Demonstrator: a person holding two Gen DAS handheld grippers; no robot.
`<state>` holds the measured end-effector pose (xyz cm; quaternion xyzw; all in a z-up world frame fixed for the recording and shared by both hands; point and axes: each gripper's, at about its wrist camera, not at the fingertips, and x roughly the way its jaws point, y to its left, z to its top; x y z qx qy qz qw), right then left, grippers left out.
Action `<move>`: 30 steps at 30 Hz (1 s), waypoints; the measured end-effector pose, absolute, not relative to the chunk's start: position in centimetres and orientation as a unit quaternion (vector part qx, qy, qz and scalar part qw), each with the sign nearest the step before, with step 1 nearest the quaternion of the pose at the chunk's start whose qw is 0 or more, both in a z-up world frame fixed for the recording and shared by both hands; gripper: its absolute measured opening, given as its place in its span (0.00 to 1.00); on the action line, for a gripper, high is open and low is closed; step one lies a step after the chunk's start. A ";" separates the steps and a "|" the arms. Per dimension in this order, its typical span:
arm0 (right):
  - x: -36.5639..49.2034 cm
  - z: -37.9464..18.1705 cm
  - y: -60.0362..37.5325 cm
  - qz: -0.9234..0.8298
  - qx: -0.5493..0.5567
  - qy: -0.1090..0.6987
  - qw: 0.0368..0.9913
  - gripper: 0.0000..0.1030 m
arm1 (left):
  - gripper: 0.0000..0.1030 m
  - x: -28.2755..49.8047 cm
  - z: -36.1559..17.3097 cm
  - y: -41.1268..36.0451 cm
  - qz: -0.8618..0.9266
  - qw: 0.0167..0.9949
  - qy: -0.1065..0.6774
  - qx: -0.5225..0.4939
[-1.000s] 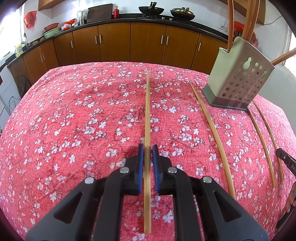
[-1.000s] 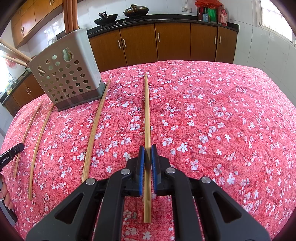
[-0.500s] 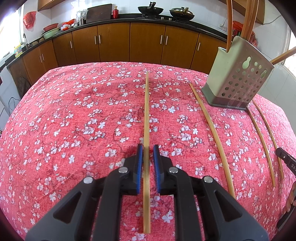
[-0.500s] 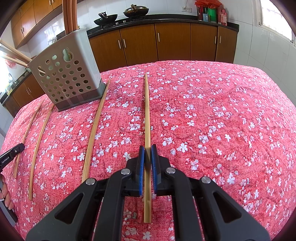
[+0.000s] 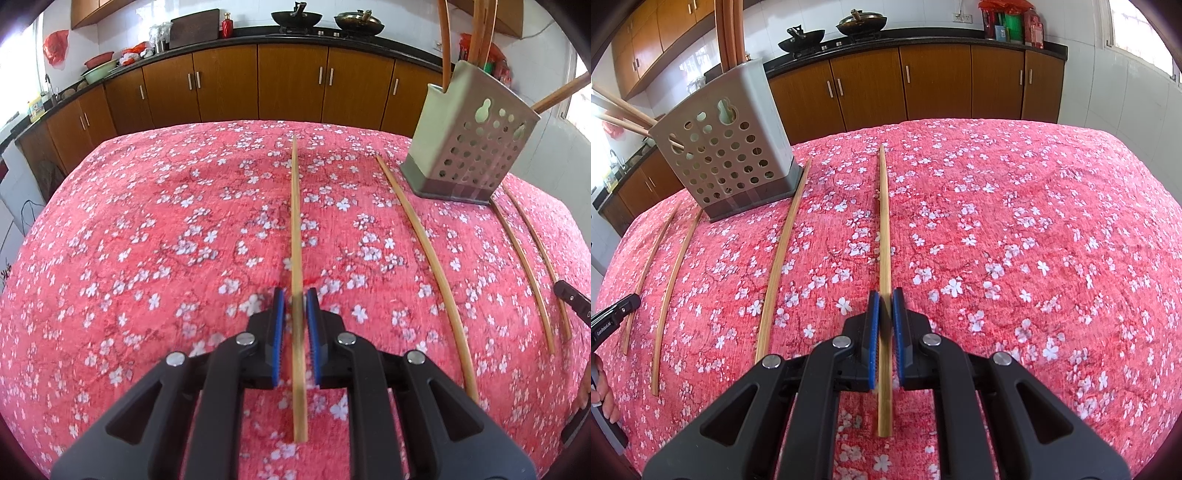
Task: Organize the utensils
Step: 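Lift both held chopsticks upright and carry them over the holder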
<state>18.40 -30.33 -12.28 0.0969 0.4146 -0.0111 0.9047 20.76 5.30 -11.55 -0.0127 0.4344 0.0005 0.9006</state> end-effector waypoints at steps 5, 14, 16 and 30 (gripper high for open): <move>17.8 -12.0 -30.6 -0.007 0.097 0.414 0.905 0.08 | 0.09 20.1 -11.7 5.3 0.001 0.900 0.436 -0.005; 15.1 -4.1 -30.1 -0.011 0.068 0.295 0.953 0.08 | 0.08 18.7 -5.3 6.2 -0.010 0.927 0.376 -0.021; 14.8 -2.2 -30.0 -0.011 0.060 0.267 0.962 0.08 | 0.08 18.3 -3.0 6.2 -0.013 0.937 0.348 -0.027; 13.7 4.9 -31.1 0.030 0.092 0.184 0.978 0.07 | 0.08 16.4 6.5 4.2 -0.081 0.961 0.262 -0.036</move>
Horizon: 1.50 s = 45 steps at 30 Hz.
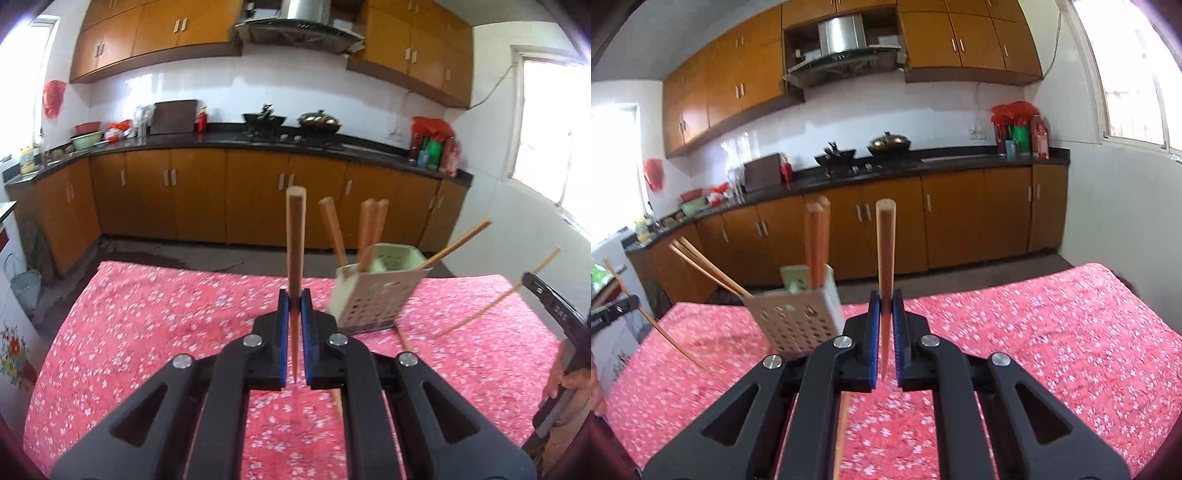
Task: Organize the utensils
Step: 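Lift both held chopsticks upright and carry them over the holder, then open both tools to drop the chopsticks into the holder, then grasp the last bamboo chopstick with the right tool while the left tool grasps one too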
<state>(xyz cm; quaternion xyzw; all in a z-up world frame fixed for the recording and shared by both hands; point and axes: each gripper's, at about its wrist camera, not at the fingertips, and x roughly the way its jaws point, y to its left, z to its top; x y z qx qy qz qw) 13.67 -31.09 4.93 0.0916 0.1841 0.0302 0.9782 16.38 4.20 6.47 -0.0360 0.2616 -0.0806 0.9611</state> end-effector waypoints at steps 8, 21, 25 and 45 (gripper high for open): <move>12.3 11.1 -29.3 0.104 0.118 0.109 0.982 0.07 | 0.08 15.3 11.5 0.8 -0.126 0.971 0.196 -0.046; 19.3 11.6 -25.2 0.090 0.076 0.092 0.989 0.07 | 0.08 20.3 14.9 -5.0 -0.118 0.985 0.109 -0.059; 21.2 10.3 -25.0 0.090 0.082 0.120 0.985 0.08 | 0.08 23.4 12.2 -5.5 -0.119 0.979 0.150 -0.069; 16.2 10.4 -27.3 0.072 0.084 0.126 0.986 0.28 | 0.28 21.3 12.2 -1.1 -0.089 0.980 0.148 -0.097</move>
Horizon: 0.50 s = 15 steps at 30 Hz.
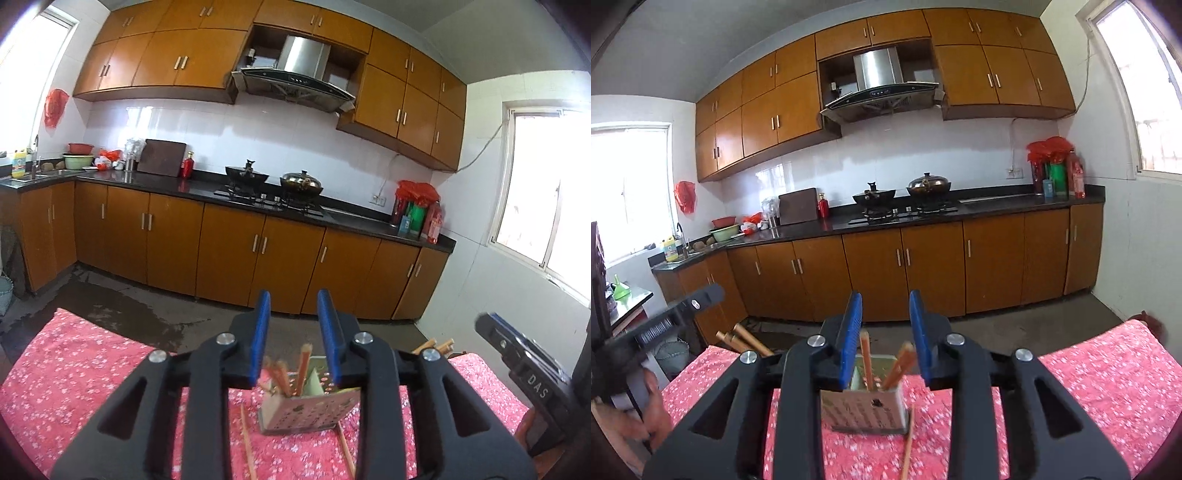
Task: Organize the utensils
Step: 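Grasp the last bamboo chopstick with the right tool while the left tool grasps one too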
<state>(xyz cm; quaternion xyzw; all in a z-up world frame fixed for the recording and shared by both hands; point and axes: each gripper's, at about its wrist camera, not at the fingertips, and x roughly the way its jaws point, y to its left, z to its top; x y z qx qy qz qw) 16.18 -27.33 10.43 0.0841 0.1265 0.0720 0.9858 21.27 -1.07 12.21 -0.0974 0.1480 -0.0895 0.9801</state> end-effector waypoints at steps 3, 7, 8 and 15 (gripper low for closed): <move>15.2 8.3 -28.3 0.057 0.086 0.160 0.982 0.28 | 0.33 18.8 11.8 0.3 -0.071 0.982 0.149 -0.090; 15.8 2.6 -29.0 0.049 0.090 0.246 0.964 0.28 | 0.37 16.1 7.9 2.9 -0.033 0.978 0.188 -0.087; 16.0 0.7 -28.9 0.050 0.088 0.273 0.957 0.28 | 0.37 15.9 6.9 3.4 -0.024 0.976 0.201 -0.085; 17.8 -9.0 -24.9 0.088 0.063 0.406 0.907 0.28 | 0.37 17.6 -2.8 4.7 0.000 0.939 0.337 -0.074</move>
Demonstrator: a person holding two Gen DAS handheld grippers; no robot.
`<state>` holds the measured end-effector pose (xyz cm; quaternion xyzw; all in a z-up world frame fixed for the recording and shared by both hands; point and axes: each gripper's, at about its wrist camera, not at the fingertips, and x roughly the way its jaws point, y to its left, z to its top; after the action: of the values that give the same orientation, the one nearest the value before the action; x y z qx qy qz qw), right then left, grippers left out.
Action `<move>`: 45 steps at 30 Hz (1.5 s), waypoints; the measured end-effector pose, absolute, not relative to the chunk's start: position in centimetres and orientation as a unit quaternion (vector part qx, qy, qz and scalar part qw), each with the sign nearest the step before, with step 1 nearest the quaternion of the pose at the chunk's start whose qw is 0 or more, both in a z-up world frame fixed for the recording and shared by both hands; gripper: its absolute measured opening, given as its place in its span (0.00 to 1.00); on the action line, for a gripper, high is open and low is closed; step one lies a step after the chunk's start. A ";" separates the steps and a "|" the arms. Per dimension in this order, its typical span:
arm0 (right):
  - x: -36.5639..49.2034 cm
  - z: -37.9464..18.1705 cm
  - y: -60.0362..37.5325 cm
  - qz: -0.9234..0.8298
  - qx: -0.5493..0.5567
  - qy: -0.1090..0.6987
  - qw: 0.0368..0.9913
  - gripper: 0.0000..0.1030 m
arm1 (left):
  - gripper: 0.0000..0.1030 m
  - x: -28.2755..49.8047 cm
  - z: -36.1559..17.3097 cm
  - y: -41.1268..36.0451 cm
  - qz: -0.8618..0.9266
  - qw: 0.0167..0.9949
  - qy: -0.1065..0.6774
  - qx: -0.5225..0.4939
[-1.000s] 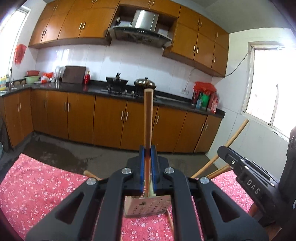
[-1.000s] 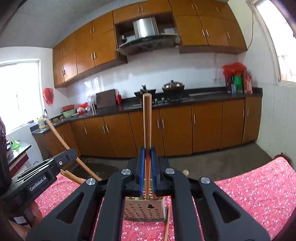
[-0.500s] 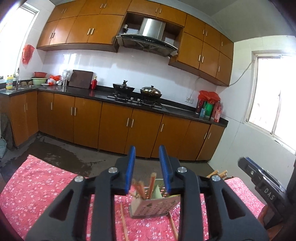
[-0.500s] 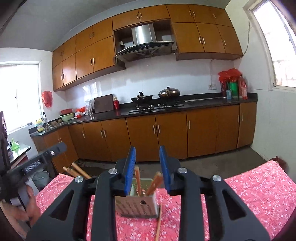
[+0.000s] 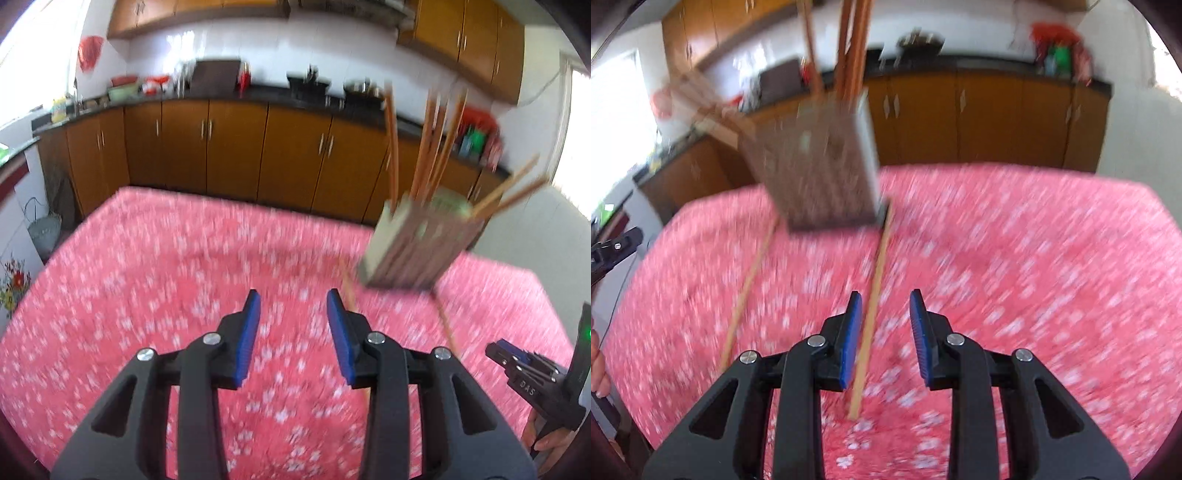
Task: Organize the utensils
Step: 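Grasp the last bamboo chopstick with the right tool while the left tool grasps one too, then hold the grasped chopsticks on the tablecloth with both tools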
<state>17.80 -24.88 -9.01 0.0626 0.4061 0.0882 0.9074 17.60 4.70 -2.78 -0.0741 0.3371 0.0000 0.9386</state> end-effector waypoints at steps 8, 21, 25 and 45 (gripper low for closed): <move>18.9 -11.4 -23.8 0.059 0.045 0.427 0.901 0.08 | 0.37 18.8 -6.4 1.1 -0.042 0.920 0.384 -0.056; 18.4 -11.5 -29.0 -0.002 0.089 0.419 0.904 0.08 | 0.20 21.5 -11.0 -3.7 -0.048 0.895 0.442 -0.038; 18.4 -11.4 -28.4 0.008 0.085 0.418 0.904 0.08 | 0.08 22.0 -11.4 -3.4 -0.032 0.898 0.439 -0.019; 20.9 -12.0 -27.4 0.002 0.060 0.417 0.907 0.08 | 0.12 23.7 -11.0 4.1 -0.002 0.903 0.429 -0.034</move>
<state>20.85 -27.39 -11.98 0.0600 0.4170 0.0021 0.9069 23.66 4.11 -11.03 -0.0342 0.4291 -0.0016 0.9026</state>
